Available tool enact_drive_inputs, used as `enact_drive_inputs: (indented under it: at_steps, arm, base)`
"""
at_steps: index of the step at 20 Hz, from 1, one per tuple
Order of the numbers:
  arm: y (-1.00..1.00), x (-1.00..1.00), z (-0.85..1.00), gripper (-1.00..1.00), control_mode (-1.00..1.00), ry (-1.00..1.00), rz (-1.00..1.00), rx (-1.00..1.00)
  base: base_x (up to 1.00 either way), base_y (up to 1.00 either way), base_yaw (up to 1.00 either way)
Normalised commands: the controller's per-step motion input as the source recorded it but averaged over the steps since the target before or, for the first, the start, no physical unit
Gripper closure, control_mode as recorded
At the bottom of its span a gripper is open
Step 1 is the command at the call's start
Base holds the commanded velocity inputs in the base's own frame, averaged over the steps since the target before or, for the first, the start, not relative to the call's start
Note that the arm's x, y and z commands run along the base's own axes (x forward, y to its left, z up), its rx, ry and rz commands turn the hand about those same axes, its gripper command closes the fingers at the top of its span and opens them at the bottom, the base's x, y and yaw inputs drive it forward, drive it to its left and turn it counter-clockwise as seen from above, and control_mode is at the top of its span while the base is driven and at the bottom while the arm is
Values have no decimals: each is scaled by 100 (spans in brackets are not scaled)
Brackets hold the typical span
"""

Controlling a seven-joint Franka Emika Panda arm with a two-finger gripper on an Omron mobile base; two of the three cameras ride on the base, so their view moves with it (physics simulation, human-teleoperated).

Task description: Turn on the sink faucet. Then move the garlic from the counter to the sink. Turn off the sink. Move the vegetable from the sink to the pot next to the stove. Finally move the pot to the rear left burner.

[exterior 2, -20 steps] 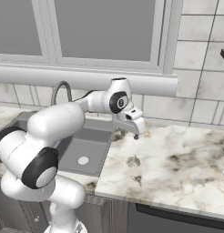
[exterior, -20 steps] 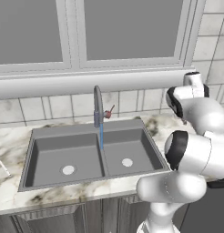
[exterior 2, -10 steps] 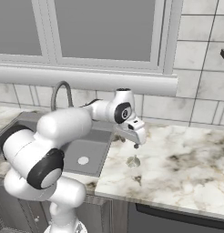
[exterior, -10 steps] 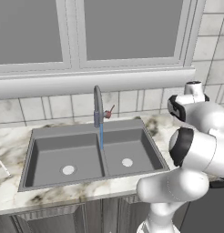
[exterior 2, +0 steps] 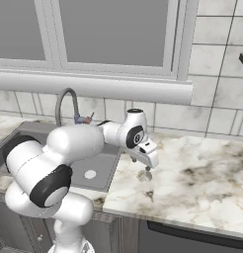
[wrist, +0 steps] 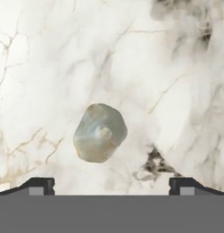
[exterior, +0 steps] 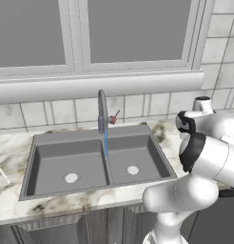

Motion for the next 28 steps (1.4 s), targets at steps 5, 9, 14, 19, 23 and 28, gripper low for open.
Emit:
enact_drive_inputs:
  at_steps: [5, 9, 14, 19, 23, 28]
  arm:
    - [-16, 0, -29, -100, -100, -2, 0, 1]
    - [-10, 0, -22, -100, -100, -1, 0, 0]
    - [0, 4, -16, -100, -100, -1, 0, 2]
    - [0, 7, -19, -100, -100, -1, 0, 1]
    - [0, 11, -19, -100, -100, -3, 0, 1]
    - [-1, 10, -18, -100, -100, -3, 0, 1]
  base:
    - [0, 0, 0]
    - [0, 0, 0]
    - [0, 0, 0]
    - [0, 0, 0]
    - [0, 0, 0]
    - [0, 0, 0]
